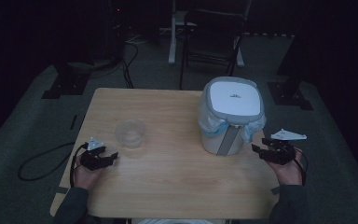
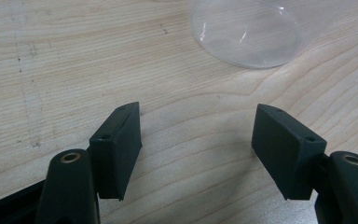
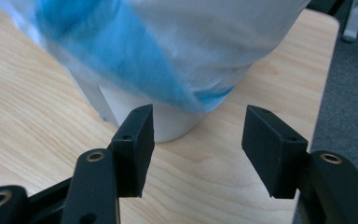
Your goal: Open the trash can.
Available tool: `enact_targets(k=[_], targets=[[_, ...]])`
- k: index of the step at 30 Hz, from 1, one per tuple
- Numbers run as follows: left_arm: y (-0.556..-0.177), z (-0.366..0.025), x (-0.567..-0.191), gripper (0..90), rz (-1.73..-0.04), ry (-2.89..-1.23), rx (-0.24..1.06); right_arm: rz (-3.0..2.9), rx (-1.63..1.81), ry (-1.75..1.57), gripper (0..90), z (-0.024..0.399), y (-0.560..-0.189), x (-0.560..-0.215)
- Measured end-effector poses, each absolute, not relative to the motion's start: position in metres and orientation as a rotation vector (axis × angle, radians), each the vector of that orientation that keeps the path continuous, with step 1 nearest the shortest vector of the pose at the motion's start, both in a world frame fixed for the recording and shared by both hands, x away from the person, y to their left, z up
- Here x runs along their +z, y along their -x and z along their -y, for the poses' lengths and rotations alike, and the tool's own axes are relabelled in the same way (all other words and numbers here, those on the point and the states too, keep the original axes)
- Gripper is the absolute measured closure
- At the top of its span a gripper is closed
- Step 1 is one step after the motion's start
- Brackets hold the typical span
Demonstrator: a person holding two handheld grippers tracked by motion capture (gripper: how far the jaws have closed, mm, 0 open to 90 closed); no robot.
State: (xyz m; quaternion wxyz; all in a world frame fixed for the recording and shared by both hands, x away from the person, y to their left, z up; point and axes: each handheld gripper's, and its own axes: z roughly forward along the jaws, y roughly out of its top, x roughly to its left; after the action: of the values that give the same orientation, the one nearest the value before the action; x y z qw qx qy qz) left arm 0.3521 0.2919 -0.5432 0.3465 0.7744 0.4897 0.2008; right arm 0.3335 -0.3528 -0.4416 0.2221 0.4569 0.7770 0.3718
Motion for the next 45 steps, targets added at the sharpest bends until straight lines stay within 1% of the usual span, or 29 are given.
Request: enact_targets(k=[17, 45], targets=[[-0.352, -0.293, -0.543, 33.9, -1.273, -1.999, 0.510, -2.068, 1.068, -1.253, 49.5, 0.367, -0.337, -0.397], [-0.353, -0.293, -0.543, 33.9, -1.276, -1.992, 0.501, -2.011, 1.056, -1.182, 49.2, 0.366, -0.343, -0.344]])
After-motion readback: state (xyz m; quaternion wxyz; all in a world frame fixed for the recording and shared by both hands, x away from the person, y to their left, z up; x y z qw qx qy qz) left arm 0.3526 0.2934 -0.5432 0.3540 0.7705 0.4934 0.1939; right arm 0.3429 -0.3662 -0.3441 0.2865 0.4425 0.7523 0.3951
